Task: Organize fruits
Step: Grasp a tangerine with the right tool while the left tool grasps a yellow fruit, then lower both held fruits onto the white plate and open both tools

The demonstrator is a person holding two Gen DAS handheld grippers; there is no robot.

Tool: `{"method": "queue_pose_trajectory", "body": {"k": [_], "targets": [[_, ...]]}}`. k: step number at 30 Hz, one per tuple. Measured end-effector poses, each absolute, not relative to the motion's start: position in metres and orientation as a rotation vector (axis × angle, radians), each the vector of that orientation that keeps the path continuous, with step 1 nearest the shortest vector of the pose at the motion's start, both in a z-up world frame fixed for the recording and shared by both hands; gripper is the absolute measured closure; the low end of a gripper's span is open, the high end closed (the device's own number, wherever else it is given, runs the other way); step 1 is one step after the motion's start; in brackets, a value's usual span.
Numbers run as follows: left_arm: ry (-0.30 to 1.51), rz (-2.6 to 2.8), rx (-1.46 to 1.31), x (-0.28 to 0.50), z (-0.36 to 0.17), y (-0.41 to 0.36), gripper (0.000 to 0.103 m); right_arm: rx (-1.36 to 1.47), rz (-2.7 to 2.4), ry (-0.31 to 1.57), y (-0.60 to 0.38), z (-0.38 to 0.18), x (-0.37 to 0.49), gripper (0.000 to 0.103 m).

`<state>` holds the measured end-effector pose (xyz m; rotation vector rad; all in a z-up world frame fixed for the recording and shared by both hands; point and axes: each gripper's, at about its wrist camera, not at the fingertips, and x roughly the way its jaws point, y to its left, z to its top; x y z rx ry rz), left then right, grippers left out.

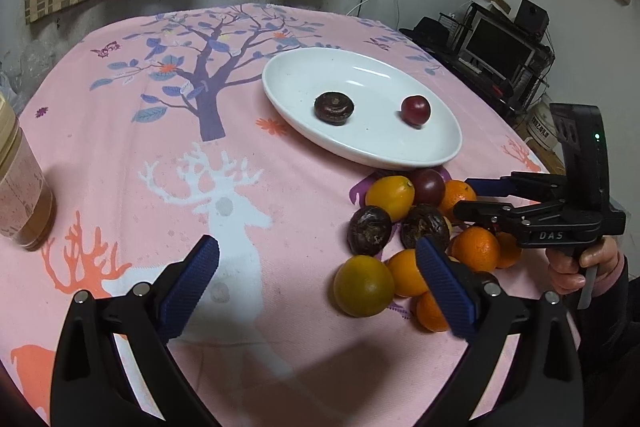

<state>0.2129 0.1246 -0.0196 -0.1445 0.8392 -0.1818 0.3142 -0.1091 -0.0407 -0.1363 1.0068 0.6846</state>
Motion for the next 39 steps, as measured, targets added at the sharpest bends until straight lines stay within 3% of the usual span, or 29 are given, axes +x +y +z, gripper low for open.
{"method": "queue_pose_trajectory", "body": {"k": [5,11,13,16,23,26,30,33,39], "targets": [[0.847,-0.215,-0.110,0.210,-0.019,0.117,0.006,-0.132,0.693,1.029,-0.107,-0.047,0.315,0.058],[0.873,-0.266,-0.054,0.209,-0.024,0.104,0.007,-0.072,0.689,1.019,-0.117,-0.040,0.319,0.059],[0.890,-0.298,-0.028,0.208,-0.027,0.101,0.022,-0.040,0.685,1.010,-0.124,-0.036,0.321,0.059],[0.922,-0.333,0.018,0.208,-0.033,0.097,0.033,-0.027,0.677,1.000,-0.128,-0.033,0.321,0.059],[0.963,-0.337,0.047,0.212,-0.047,0.092,0.041,-0.028,0.683,0.991,-0.128,-0.029,0.318,0.059],[0.968,-0.338,0.048,0.214,-0.049,0.091,0.051,-0.029,0.683,0.982,-0.129,-0.027,0.317,0.059],[0.979,-0.337,0.055,0.216,-0.054,0.088,0.054,-0.028,0.680,0.973,-0.131,-0.024,0.315,0.059],[0.976,-0.363,0.048,0.216,-0.054,0.087,0.065,-0.027,0.681,0.966,-0.132,-0.023,0.314,0.059],[0.970,-0.341,0.039,0.216,-0.051,0.089,0.066,-0.007,0.685,0.949,-0.136,-0.019,0.311,0.059]]}}
